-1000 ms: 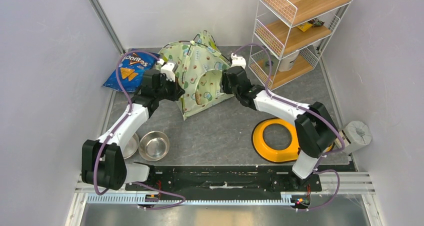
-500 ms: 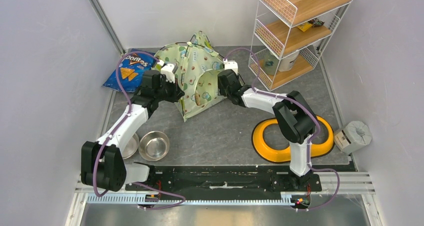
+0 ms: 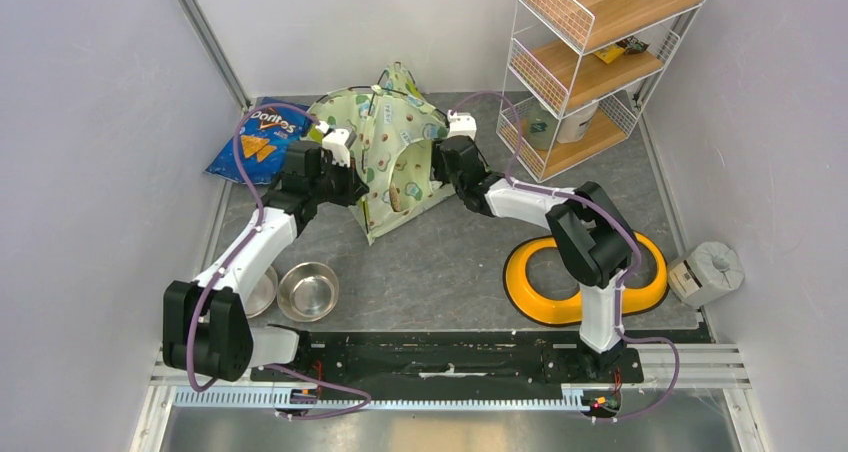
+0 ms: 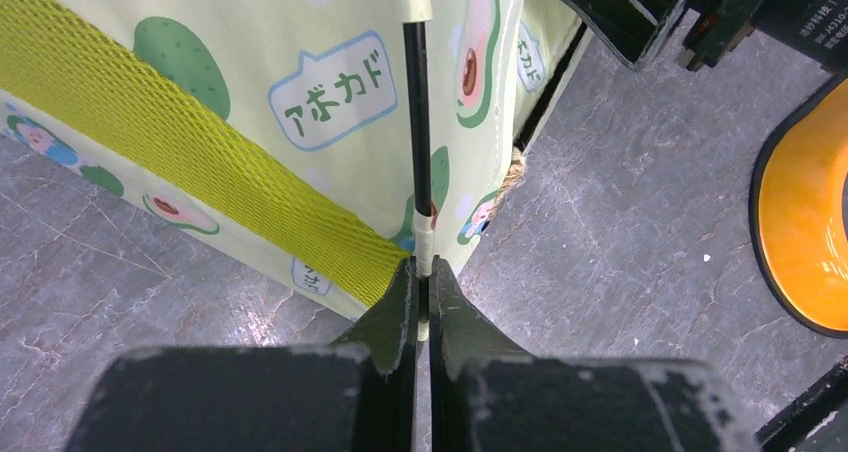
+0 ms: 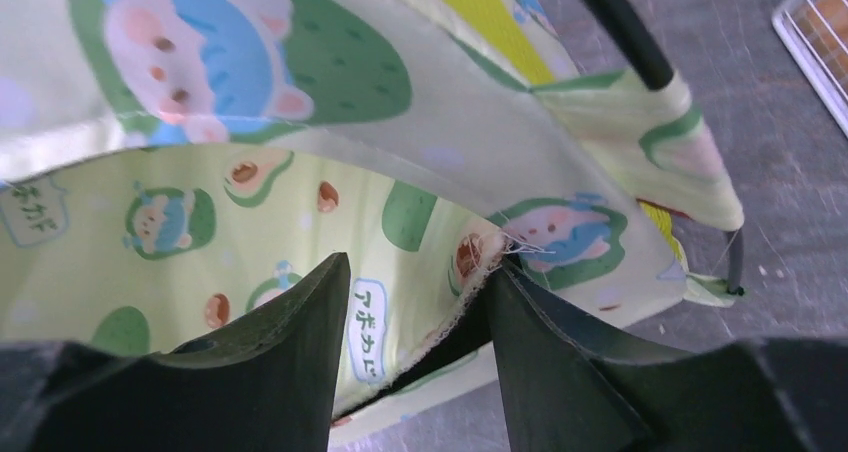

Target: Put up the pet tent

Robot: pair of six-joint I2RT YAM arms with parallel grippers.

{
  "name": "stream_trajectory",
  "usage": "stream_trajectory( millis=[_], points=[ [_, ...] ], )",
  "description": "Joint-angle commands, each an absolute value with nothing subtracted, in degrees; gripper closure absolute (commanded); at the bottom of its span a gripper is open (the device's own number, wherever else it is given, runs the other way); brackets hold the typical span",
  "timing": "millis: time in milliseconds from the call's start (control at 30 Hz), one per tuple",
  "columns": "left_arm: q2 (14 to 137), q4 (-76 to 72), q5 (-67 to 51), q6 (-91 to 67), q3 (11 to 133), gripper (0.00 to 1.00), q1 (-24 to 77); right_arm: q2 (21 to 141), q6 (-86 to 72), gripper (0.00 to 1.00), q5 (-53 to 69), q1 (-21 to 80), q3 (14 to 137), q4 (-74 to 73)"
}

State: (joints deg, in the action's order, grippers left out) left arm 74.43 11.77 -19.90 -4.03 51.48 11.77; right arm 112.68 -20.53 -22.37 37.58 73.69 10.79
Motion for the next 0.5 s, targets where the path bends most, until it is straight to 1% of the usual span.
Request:
stream_trajectory(
  millis=[0,67,200,300,333,367,467],
  points=[
    [75.04,14.01,-20.47,-3.95,53.00,0.98,11.95,115.54,-17.36,0.43,-18.10,36.96,74.40,22.13],
    [75.44,14.64,-21.02,-3.99,53.34,0.98,12.00,117.24,-16.97,0.44,-16.24,36.59,75.41,23.33],
    [76.10,16.19,-21.59,-3.96,54.33,0.98,11.95,121.50,-17.35,0.36,-14.66,35.79,80.07,18.93],
    [76.16,16.65,-21.71,-3.96,54.62,0.98,11.95,123.21,-18.10,0.36,-14.09,35.52,81.01,17.97],
    [76.20,16.82,-21.78,-4.04,54.67,0.98,11.95,123.52,-18.43,0.39,-14.02,35.49,81.66,17.29],
    [76.25,16.92,-21.92,-4.04,54.75,0.98,11.96,123.68,-18.52,0.45,-13.93,35.46,81.90,17.13],
    [76.31,17.26,-21.56,-4.30,55.17,0.98,11.95,123.05,-17.94,0.79,-14.17,35.51,81.13,18.55]
  ],
)
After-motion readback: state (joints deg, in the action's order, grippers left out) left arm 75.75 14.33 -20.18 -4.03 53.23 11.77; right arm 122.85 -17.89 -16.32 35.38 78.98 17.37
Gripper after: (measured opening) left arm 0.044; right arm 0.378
